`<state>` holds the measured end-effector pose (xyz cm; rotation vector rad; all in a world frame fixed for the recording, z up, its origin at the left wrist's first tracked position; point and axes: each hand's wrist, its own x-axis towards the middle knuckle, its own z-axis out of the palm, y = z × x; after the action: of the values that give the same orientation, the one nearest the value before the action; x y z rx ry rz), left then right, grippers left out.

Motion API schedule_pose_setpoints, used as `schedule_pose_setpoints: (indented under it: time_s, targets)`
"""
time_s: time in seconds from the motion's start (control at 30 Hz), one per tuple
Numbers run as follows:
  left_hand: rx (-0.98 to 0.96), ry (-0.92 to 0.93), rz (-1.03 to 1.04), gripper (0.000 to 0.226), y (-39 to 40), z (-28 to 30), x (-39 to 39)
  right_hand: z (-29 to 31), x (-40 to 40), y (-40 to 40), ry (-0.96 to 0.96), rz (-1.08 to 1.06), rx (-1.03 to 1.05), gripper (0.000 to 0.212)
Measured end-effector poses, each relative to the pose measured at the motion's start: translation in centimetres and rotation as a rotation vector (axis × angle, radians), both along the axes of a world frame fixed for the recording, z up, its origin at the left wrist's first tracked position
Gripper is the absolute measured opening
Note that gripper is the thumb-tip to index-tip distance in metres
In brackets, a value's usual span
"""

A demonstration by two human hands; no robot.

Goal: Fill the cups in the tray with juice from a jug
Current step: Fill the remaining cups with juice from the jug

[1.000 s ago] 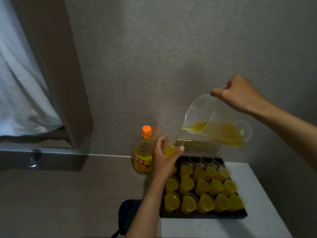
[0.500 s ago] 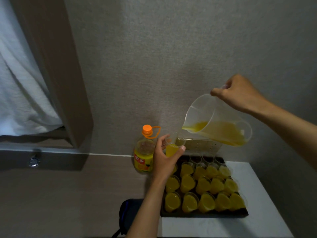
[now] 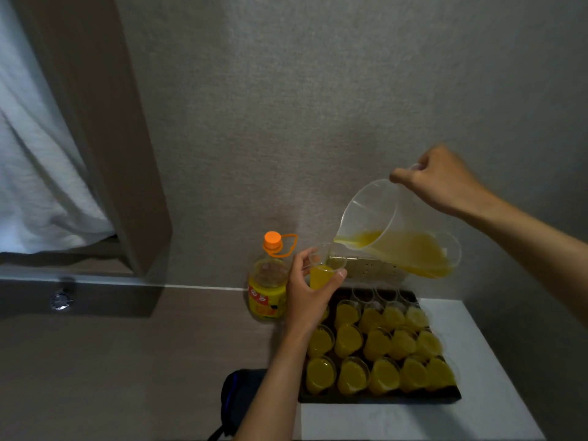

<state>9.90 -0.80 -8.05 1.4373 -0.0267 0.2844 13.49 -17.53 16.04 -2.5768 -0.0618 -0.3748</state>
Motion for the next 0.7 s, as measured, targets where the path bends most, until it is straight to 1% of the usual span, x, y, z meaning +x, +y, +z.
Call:
schedule_pose_setpoints:
  time_s: [0.17,0.37,0.57,0.7]
  targets:
    - [0.009,0.001,0.009,0.056,0.0,-0.2,0.0,-0.8,0.1,-0.2,0.018,-0.023,0.048,0.048]
    - [0.007,0.007,-0.002,0.054,0.1,0.2,-0.3,-1.7,-0.2,-0.9,0.016,-0.036,0.123,0.043]
    - [0.004,0.033,-0.024,0.052,0.2,0.0,-0.4,-2.8,-0.2,-2.1,0.019,-0.067,0.286,0.041]
    - [0.014,0.027,-0.024,0.051,0.1,0.3,-0.1,-3.4,-0.5,-2.9,0.021,-0.103,0.450,0.039]
